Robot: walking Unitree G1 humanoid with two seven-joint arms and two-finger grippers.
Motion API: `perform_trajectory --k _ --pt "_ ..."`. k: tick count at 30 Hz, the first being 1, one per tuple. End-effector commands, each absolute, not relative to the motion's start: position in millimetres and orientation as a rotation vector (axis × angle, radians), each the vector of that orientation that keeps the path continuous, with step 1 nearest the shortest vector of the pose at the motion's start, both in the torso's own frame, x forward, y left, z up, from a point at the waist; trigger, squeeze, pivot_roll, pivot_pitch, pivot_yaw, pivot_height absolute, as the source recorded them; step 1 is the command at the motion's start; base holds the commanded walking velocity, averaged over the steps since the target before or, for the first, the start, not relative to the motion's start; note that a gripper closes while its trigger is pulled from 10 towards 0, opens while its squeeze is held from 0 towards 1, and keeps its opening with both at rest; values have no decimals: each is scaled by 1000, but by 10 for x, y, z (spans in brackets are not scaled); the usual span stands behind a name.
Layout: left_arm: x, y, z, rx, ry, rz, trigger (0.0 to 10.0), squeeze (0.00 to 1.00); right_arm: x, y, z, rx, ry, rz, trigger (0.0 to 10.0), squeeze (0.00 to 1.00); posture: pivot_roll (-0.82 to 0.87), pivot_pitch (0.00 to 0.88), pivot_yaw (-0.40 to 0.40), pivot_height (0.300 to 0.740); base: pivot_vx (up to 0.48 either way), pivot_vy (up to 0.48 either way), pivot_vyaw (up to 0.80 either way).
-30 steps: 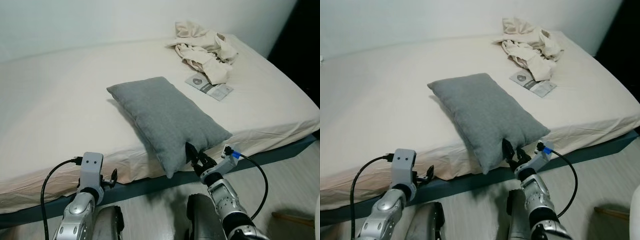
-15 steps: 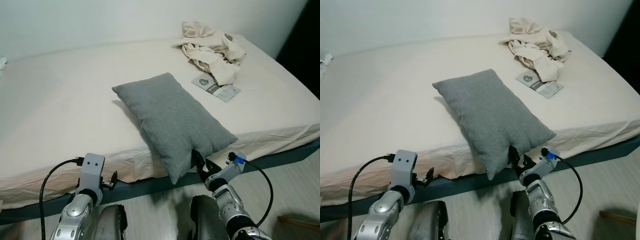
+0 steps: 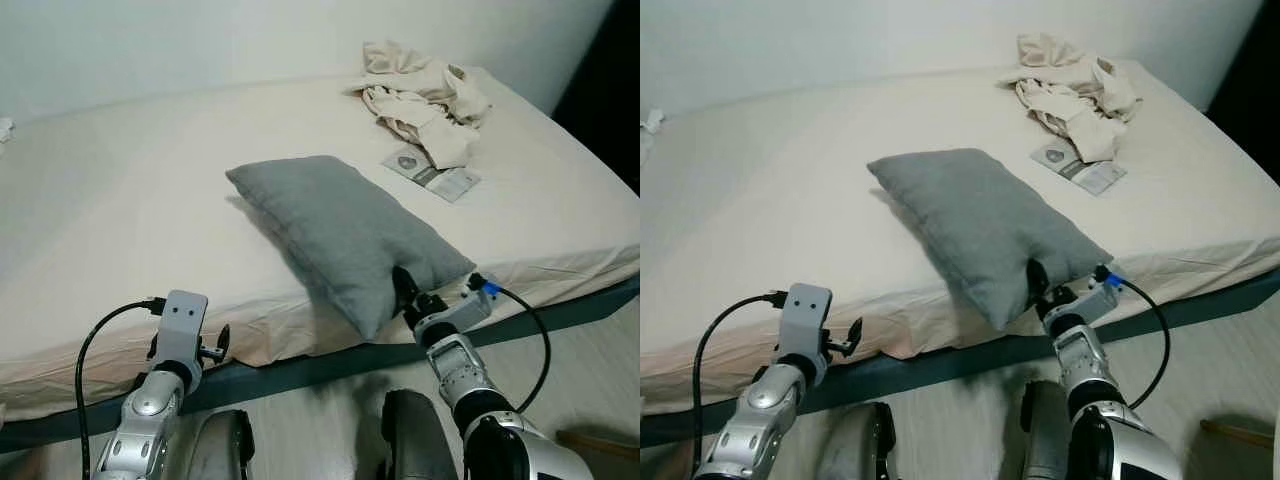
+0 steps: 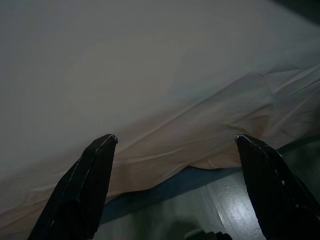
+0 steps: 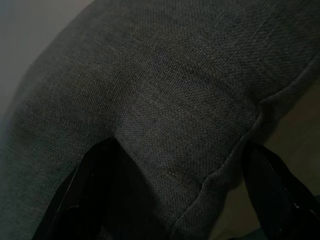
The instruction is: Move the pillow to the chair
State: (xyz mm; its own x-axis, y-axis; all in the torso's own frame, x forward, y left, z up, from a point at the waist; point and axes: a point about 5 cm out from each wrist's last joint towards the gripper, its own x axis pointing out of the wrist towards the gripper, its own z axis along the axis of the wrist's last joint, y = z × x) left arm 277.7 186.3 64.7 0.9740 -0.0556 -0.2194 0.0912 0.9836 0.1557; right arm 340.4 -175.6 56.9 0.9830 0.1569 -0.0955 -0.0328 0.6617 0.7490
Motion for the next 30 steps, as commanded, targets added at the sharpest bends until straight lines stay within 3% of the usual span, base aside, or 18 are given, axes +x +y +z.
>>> perform_trajectory --k 1,9,14,20,25,30 --pt "2725 1947 577 197 245 -57 10000 0 3407 -1561 545 861 206 184 10000 0 97 190 51 582 0 0 0" --pt "2736 1932 575 211 239 -53 10000 0 3280 -940 494 857 394 593 10000 0 93 189 51 582 0 0 0" --pt "2750 1925 590 214 229 -47 10000 0 3324 -921 598 938 311 625 10000 0 94 189 49 582 0 0 0" --pt "2759 1912 607 221 213 -48 10000 0 3443 -1106 805 1107 141 606 10000 0 92 189 47 582 0 0 0" --pt "2759 1895 614 224 205 -51 10000 0 3573 -1582 872 1081 14 270 10000 0 98 188 45 582 0 0 0" --pt "2752 1896 616 229 203 -52 10000 0 3596 -1866 921 1061 -30 151 10000 0 100 189 45 582 0 0 0"
